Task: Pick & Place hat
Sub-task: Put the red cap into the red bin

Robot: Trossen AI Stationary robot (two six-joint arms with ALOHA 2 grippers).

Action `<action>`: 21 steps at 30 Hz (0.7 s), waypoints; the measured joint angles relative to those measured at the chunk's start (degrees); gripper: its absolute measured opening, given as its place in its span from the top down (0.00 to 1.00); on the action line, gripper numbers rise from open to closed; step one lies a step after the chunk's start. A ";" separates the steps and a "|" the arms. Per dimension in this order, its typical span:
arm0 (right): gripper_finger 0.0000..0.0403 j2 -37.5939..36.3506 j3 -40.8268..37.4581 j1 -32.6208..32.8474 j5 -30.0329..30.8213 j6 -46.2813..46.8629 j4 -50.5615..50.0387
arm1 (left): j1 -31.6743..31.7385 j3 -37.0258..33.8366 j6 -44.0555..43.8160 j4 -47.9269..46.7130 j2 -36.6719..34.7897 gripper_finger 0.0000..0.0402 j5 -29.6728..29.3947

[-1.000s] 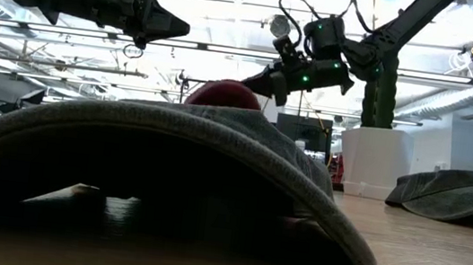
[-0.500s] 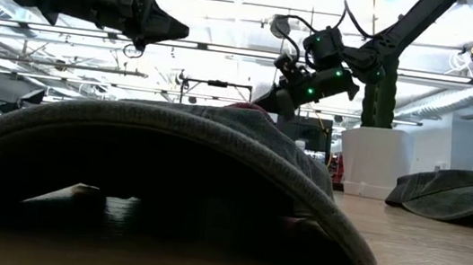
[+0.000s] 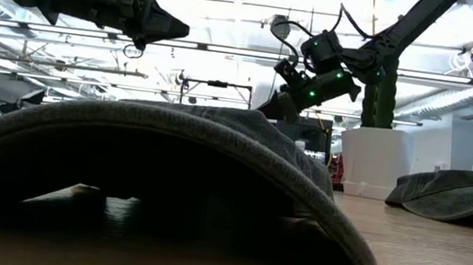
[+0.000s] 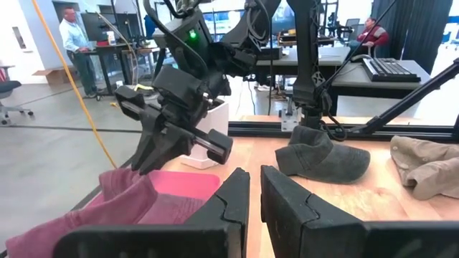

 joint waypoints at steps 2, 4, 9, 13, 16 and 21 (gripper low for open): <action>0.89 0.00 0.00 0.01 0.00 1.08 0.48 | 0.00 0.00 -0.07 -0.28 0.00 0.90 0.00; 0.87 0.00 0.00 0.14 0.00 1.74 1.27 | 0.00 0.00 -0.09 -0.34 0.00 0.90 0.00; 0.81 0.00 0.00 1.60 -0.15 2.80 3.75 | 0.00 0.00 -0.20 -0.36 0.00 0.90 0.00; 0.77 -0.02 0.00 3.47 -0.24 0.66 3.15 | 0.00 0.00 -0.26 -0.37 0.00 0.90 0.00; 0.75 -0.02 0.00 4.22 -0.24 -0.82 0.57 | 0.00 0.00 -0.45 -0.38 0.00 0.90 0.00; 0.68 -0.04 -0.02 4.41 1.91 -0.74 -1.79 | 0.00 0.00 -0.44 -0.39 0.00 0.90 0.00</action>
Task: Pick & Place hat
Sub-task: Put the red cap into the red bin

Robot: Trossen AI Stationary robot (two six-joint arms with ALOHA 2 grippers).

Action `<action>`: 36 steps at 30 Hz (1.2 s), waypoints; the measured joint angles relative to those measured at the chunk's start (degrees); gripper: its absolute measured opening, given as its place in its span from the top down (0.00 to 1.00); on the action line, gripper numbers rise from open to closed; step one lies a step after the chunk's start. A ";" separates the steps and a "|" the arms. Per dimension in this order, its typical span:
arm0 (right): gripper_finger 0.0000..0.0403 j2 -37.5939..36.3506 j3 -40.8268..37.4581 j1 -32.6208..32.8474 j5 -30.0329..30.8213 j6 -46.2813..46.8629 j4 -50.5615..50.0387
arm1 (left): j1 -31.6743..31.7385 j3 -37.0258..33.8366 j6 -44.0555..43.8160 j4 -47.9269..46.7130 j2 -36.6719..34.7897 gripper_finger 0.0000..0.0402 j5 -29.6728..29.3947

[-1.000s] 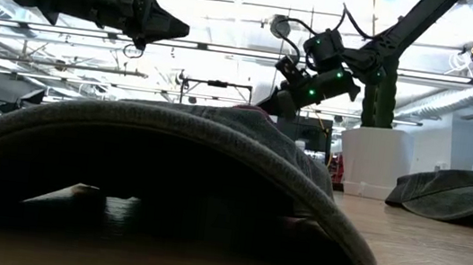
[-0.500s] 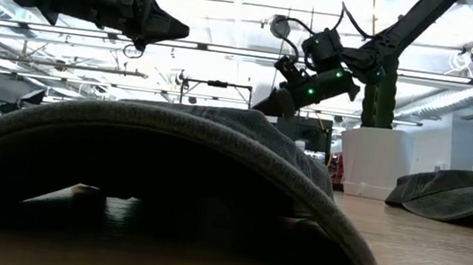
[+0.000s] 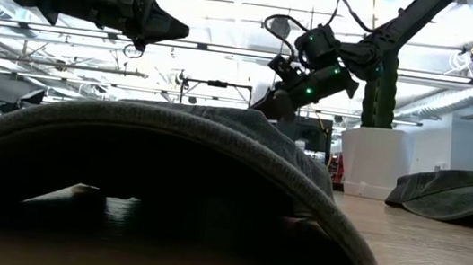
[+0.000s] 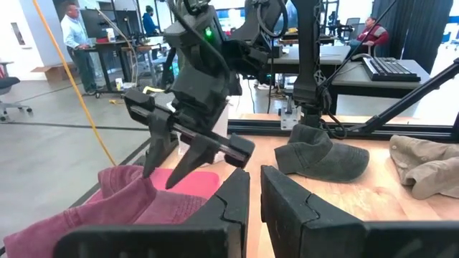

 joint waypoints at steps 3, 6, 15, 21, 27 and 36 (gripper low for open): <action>0.62 0.00 0.00 -0.27 4.64 -0.12 0.55 | 0.00 0.00 -0.24 0.00 0.00 0.90 0.00; 0.55 0.00 0.00 -1.20 5.24 0.54 3.05 | 0.00 0.00 -0.24 0.00 0.00 0.90 0.01; 0.49 1.17 0.02 -3.50 -3.40 6.35 0.63 | 0.00 0.00 0.33 0.04 0.00 0.90 0.00; 0.55 4.17 -0.02 -4.31 -1.91 6.74 1.63 | 0.00 0.00 0.64 0.11 0.00 0.90 -0.15; 0.69 3.74 -0.02 -3.90 -2.12 6.48 4.31 | 0.02 0.00 1.75 0.08 0.00 0.90 -1.65; 0.98 3.72 0.00 -2.36 1.04 2.37 2.54 | 0.02 0.00 -0.36 -0.57 0.00 0.90 -1.70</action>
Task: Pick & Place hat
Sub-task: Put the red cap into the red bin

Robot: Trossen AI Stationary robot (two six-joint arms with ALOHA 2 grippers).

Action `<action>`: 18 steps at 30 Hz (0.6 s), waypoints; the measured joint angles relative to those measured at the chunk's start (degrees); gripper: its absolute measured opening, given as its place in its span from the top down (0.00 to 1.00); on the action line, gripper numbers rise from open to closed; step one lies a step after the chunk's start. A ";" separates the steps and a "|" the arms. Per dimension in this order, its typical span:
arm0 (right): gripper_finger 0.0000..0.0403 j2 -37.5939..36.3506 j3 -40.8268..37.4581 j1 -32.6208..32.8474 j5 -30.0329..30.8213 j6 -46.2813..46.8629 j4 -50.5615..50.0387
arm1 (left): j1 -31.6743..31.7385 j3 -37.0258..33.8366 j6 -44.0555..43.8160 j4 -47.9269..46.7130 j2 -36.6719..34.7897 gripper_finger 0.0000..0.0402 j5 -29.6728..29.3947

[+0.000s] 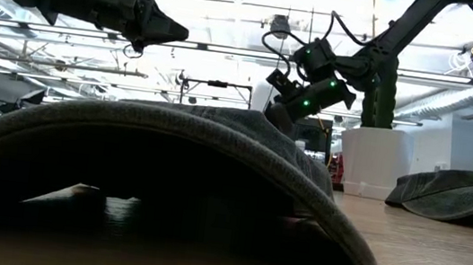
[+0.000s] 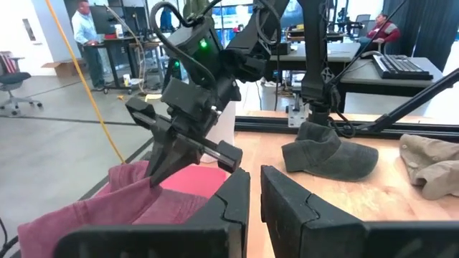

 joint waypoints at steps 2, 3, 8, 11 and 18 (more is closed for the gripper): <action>0.99 -0.28 0.00 0.38 0.32 -0.88 -0.36 | -0.02 0.00 -0.39 0.00 0.00 0.90 0.00; 0.99 -0.72 0.00 0.45 0.50 -0.94 -0.47 | -0.02 0.00 -0.58 0.00 0.00 0.90 0.00; 0.99 -5.20 0.00 0.89 1.24 0.10 -0.31 | -0.02 0.00 -0.52 0.04 0.00 0.90 0.00; 0.99 -7.96 0.04 0.79 1.15 1.87 -2.79 | -0.02 0.00 -0.49 0.19 0.00 0.90 0.00; 1.00 -11.39 0.04 0.35 -0.32 5.77 -11.85 | -0.02 0.00 -0.47 1.07 0.00 0.90 -0.13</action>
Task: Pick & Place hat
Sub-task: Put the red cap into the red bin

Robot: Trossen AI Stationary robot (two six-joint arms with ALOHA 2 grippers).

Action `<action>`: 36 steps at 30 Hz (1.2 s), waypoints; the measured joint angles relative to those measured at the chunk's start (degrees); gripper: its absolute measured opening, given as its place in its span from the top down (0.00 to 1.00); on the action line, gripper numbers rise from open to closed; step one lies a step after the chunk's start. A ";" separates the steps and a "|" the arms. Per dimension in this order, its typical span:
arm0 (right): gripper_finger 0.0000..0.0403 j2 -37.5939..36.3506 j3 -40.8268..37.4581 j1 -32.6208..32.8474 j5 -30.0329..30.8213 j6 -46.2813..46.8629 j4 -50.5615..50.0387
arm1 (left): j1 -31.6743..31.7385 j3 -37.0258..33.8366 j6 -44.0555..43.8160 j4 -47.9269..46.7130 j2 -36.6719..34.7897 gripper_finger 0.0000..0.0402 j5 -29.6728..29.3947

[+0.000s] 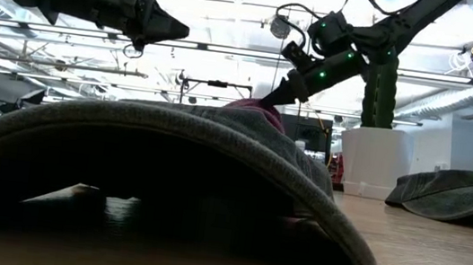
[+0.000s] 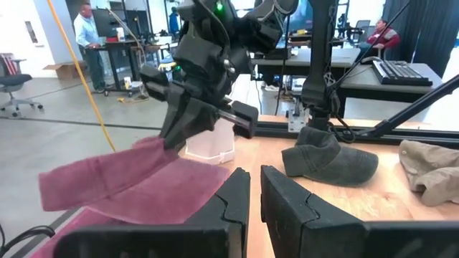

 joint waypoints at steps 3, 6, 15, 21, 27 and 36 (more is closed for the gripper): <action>1.00 0.41 0.00 0.02 -0.03 0.37 -0.43 | 0.00 0.00 0.02 1.02 0.00 0.90 -0.02; 1.00 1.71 0.00 -0.28 -1.32 1.08 1.34 | 0.00 0.00 0.18 1.76 0.00 0.90 -0.04; 0.99 9.15 0.00 -2.39 -1.50 -0.74 8.31 | 0.00 0.00 2.02 3.06 0.00 0.90 -0.09; 0.93 12.23 0.00 -3.30 -1.49 -0.48 12.92 | 0.00 0.00 2.85 2.92 0.00 0.90 -0.09; 0.87 12.96 0.00 -2.66 -0.86 -0.72 15.02 | 0.00 0.00 2.67 1.45 0.00 0.90 -0.11; 0.68 8.69 0.00 0.69 4.87 -2.12 18.29 | 0.00 0.00 0.94 -0.99 0.00 0.90 -0.09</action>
